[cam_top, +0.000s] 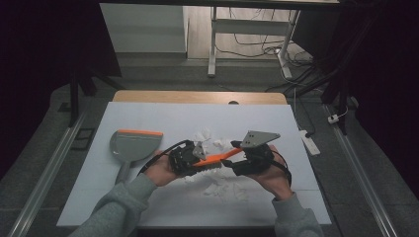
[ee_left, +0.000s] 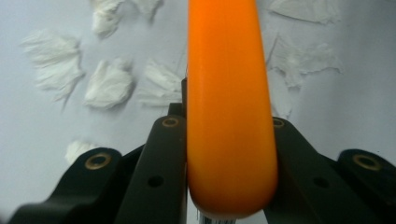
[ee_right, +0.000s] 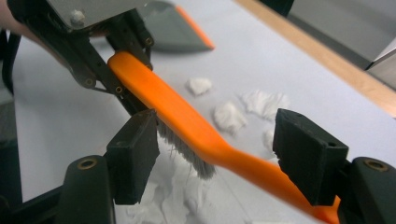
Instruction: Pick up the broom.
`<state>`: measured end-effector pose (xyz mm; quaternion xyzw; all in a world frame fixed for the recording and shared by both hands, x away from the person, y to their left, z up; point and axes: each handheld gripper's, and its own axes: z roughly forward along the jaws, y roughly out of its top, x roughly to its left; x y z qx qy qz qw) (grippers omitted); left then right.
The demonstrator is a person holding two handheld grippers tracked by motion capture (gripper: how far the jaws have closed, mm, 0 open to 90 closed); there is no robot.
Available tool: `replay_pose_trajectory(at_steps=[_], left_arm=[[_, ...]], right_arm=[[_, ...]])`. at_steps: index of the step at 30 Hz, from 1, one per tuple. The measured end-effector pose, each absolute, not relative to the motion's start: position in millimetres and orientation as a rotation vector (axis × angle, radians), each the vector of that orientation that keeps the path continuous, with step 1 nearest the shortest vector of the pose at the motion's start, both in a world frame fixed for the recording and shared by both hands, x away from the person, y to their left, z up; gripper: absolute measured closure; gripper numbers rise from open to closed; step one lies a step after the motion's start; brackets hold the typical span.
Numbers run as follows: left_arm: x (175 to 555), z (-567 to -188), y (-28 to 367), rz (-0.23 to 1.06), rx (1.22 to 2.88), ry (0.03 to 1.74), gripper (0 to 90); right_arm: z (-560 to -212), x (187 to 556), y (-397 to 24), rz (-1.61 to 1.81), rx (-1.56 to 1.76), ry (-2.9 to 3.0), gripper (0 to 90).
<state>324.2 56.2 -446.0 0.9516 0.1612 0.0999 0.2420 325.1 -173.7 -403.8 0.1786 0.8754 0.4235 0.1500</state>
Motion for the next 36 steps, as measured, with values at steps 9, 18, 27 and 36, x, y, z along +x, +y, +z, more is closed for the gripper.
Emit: replay_pose_trajectory(at_steps=[9,18,27,36], left_arm=[[321,-449,44,0.224,2.614,0.361,79.6],[321,-446,34,0.215,2.622,0.297,79.5],[326,-448,36,0.207,2.58,0.268,75.1],[326,-433,58,0.422,2.397,0.507,24.2]], right_arm=[[-421,332,-161,1.038,0.453,2.656,35.1],[-437,331,-155,0.837,0.328,2.751,57.0],[-442,328,-157,0.758,0.192,2.811,67.5],[-440,336,-168,0.862,0.318,2.786,71.1]])
